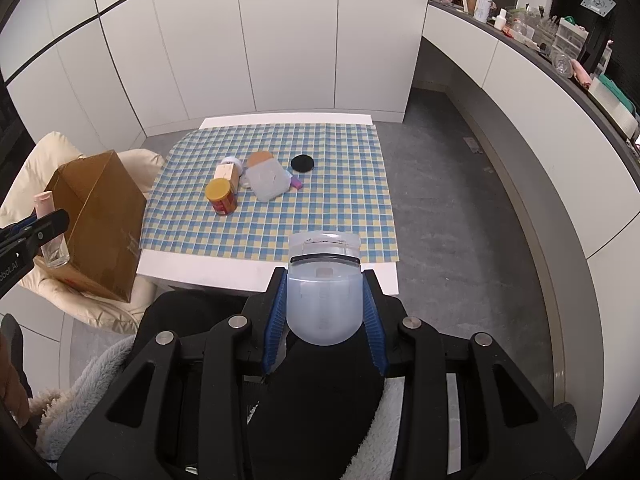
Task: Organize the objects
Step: 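Carry the held bottle with the left tool toward the cardboard box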
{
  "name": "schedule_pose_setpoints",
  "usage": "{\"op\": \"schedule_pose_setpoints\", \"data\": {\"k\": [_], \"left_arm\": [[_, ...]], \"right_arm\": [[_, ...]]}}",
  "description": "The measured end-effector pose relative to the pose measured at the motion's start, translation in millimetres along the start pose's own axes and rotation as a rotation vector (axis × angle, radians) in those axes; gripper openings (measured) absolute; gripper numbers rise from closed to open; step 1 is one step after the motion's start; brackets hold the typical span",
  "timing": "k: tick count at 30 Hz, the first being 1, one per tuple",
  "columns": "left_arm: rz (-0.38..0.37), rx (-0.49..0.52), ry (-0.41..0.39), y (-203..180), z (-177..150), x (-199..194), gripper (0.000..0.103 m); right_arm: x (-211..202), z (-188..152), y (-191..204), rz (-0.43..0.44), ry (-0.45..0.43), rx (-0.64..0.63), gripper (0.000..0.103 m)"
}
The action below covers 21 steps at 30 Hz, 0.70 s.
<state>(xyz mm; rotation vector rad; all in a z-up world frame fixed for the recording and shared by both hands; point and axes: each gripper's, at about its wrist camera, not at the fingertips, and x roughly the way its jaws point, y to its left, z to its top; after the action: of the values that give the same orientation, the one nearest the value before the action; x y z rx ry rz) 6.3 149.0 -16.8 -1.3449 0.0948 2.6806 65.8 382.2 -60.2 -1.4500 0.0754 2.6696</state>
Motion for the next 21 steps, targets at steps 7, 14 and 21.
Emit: {"op": "schedule_pose_setpoints", "data": {"k": [7,14,21], "left_arm": [[0.003,-0.002,-0.003,1.4,-3.3,-2.8,0.027],[0.002,-0.006,-0.012,2.5,-2.4,-7.0,0.027],[0.003,-0.004,-0.011,4.1,-5.6,-8.4,0.027]], "right_arm": [[-3.9,-3.9,4.0,0.002,-0.007,-0.012,0.038],[-6.8,-5.2,5.4,0.002,-0.012,-0.013,0.038],[-9.0,-7.0,6.3,0.004,-0.009,-0.018,0.038]]}}
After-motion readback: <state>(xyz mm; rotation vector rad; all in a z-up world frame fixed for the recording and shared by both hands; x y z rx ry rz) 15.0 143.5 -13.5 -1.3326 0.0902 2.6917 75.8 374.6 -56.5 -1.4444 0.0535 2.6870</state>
